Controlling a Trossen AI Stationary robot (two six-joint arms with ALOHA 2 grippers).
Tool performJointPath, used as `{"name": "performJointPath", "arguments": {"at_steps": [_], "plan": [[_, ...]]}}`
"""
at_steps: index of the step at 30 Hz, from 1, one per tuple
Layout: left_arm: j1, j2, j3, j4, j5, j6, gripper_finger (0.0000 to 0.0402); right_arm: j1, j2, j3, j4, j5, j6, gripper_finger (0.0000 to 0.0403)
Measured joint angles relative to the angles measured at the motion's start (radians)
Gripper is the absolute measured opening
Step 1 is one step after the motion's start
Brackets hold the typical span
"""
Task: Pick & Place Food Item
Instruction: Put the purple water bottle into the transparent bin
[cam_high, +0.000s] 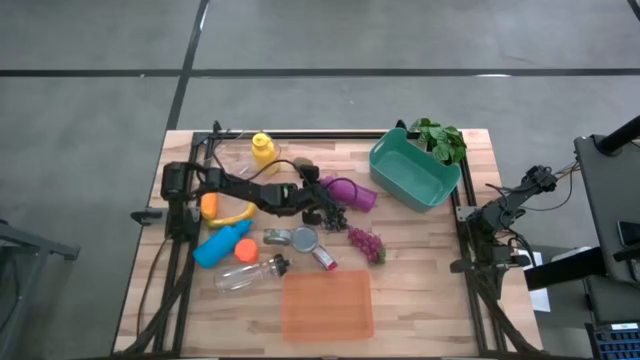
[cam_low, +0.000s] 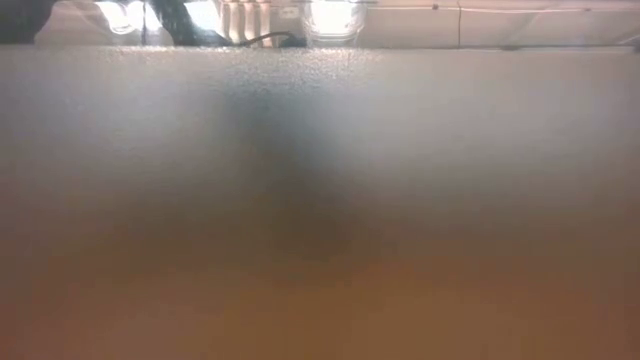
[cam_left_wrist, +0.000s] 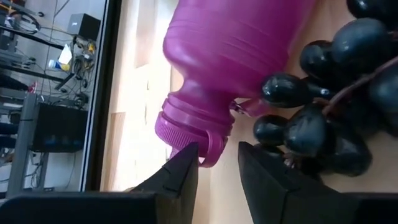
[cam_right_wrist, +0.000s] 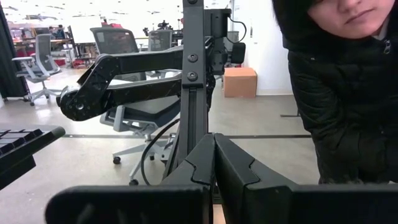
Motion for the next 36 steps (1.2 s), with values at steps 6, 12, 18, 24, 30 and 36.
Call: {"name": "performJointPath", "arguments": {"at_steps": [6,12,18,24,30,36], "plan": [[0.010,0.000,0.000,0.000,0.000,0.006,0.0117,0.000,0.000,0.000,0.000,0.000,0.000,0.0008],[0.012,0.000,0.000,0.016,0.000,0.053,0.0117,0.000,0.000,0.000,0.000,0.000,0.000,0.0008],[0.015,-0.001,0.000,0.035,0.000,0.056,0.0117,0.000,0.000,0.000,0.000,0.000,0.000,0.0008],[0.017,-0.001,0.000,0.037,0.000,0.055,0.0117,0.000,0.000,0.000,0.000,0.000,0.000,0.0008],[0.018,-0.001,0.000,0.037,0.012,0.052,0.0117,0.000,0.000,0.000,0.000,0.000,0.000,0.0008],[0.021,-0.001,0.000,0.031,0.026,0.052,0.0117,0.000,0.000,0.000,0.000,0.000,0.000,0.0008]]}}
